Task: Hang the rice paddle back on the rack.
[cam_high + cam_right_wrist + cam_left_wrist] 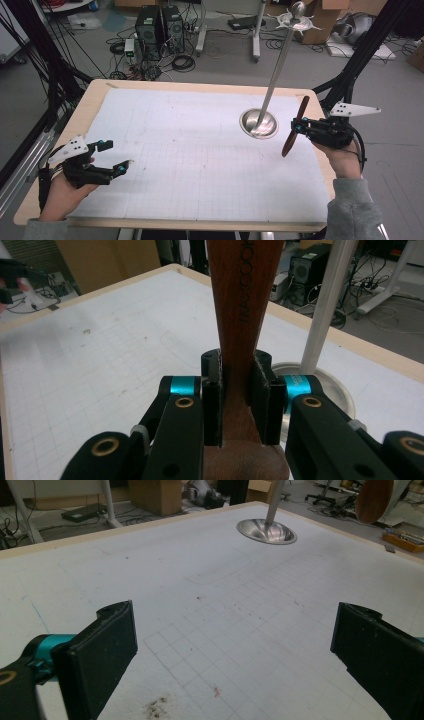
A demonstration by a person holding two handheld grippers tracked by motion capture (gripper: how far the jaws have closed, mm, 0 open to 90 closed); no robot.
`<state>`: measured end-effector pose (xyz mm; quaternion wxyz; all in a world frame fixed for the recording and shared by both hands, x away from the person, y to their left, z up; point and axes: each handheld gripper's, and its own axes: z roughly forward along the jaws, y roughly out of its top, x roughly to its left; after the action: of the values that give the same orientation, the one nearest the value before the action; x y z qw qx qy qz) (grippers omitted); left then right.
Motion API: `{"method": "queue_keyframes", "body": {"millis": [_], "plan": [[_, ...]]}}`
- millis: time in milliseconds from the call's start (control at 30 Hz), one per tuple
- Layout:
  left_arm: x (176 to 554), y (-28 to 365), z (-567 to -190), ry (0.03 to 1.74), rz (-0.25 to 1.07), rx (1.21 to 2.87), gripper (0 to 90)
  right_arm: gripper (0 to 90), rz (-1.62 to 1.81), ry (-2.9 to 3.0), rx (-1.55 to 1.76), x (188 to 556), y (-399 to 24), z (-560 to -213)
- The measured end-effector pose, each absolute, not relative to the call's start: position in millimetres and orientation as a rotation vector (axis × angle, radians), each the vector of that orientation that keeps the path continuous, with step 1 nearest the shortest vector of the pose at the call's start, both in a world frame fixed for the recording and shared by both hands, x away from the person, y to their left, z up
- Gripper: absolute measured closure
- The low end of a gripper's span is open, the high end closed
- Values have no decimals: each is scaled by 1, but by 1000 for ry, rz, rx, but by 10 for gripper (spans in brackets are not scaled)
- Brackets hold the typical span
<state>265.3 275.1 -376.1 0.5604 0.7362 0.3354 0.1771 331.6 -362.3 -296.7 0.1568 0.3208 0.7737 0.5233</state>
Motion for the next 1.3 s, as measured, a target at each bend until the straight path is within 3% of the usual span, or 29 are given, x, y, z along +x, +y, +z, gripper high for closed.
{"method": "queue_keyframes", "body": {"millis": [1300], "plan": [[251,284,-380,815,447,1739,52,775,1526,2135,939,381,-377,-259]]}}
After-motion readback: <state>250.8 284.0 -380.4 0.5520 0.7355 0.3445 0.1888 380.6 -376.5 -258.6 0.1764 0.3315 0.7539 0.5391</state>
